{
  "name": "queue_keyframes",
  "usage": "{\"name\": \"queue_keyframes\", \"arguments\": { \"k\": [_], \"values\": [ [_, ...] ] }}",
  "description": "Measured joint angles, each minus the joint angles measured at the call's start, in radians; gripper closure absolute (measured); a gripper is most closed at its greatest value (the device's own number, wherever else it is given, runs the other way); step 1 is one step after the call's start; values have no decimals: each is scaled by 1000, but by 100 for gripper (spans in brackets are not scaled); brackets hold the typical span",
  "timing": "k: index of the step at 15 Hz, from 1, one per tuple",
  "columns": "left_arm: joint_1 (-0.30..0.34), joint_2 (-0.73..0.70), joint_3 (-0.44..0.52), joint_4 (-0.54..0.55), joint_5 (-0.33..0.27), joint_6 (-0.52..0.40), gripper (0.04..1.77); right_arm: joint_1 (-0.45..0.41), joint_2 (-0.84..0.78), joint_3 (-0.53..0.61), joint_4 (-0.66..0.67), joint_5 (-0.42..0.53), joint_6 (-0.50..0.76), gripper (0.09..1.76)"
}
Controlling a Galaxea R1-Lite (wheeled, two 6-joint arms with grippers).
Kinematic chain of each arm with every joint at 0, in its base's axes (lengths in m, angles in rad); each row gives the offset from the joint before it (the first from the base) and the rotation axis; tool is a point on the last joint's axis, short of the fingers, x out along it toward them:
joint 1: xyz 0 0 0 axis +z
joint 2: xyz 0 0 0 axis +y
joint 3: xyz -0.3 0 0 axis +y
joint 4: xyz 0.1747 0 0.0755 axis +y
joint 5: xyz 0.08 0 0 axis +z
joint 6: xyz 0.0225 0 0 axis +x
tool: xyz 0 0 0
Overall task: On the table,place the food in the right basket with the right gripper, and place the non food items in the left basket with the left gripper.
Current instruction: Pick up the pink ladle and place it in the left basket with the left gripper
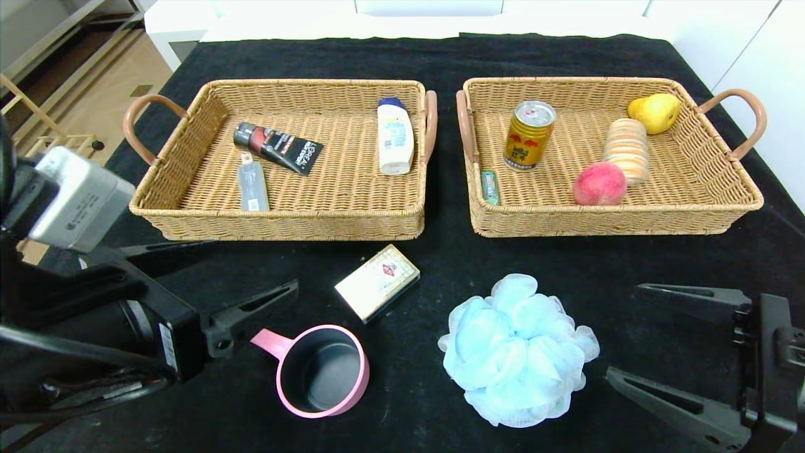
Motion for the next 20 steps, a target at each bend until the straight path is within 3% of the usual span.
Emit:
{"name": "queue_keyframes", "arguments": {
  "k": [2, 6, 9, 14, 20],
  "values": [
    [-5, 1, -54, 157, 20, -37, 9, 1, -23, 3, 0, 0, 1, 15],
    [-65, 8, -212, 492, 96, -252, 9, 1, -51, 3, 0, 0, 2, 15],
    [-91, 15, -244, 554, 97, -339, 9, 1, -56, 3, 1, -2, 4, 15],
    [-140, 37, -251, 691, 97, -376, 9, 1, -57, 2, 1, -3, 4, 15],
    [-175, 117, -235, 712, 139, -486, 9, 1, -56, 3, 1, -3, 4, 15]
  ]
}}
